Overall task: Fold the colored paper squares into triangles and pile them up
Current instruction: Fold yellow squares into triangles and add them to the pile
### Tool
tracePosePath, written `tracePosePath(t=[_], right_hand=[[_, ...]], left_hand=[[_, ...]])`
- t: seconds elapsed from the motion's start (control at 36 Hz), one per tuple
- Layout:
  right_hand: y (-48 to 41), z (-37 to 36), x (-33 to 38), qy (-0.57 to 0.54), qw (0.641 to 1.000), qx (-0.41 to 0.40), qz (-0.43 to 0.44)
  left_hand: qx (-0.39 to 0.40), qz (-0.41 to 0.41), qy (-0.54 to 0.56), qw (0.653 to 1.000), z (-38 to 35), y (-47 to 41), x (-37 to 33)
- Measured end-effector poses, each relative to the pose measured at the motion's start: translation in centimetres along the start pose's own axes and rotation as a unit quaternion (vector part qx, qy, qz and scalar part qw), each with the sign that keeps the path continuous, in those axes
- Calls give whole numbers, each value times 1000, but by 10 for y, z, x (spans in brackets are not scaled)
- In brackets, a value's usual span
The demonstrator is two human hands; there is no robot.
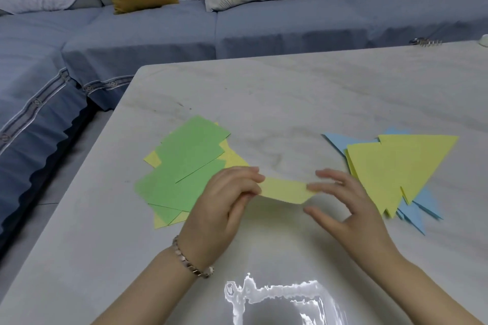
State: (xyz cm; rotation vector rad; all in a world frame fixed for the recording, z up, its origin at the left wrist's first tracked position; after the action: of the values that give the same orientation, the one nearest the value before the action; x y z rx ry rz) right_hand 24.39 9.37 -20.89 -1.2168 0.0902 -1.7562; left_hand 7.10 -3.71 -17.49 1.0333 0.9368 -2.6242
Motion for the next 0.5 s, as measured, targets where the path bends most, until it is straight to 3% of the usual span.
tracePosePath(t=[0.08, 0.14, 0.22, 0.33, 0.36, 0.5], right_hand=[[10, 4, -13, -20, 1000, -2, -22], [15, 5, -15, -4, 1000, 11, -5], [23, 3, -13, 2, 996, 80, 37], [27, 1, -9, 38, 983, 158, 86], [28, 0, -8, 41, 980, 168, 99], [23, -2, 0, -11, 984, 147, 98]], left_hand=[[-8, 103, 15, 994, -11, 7, 7], [0, 237, 36, 971, -18, 10, 8], [26, 419, 100, 902, -25, 10, 10], [37, 558, 280, 780, -27, -3, 7], [42, 574, 286, 766, -27, -6, 7], [102, 508, 179, 836, -28, -11, 6]])
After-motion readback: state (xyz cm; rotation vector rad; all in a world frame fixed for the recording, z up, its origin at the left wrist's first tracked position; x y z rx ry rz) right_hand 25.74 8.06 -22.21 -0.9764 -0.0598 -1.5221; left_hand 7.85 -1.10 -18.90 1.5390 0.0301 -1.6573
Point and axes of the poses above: each hand's wrist, its own y-axis away from the middle knuckle, its own z-axis out of the back of the hand, x = y × z, the point moved 1 cm from there along -y, towards the middle knuckle, and after that the axes turned 10 degrees about z, right-handed, at the moved point
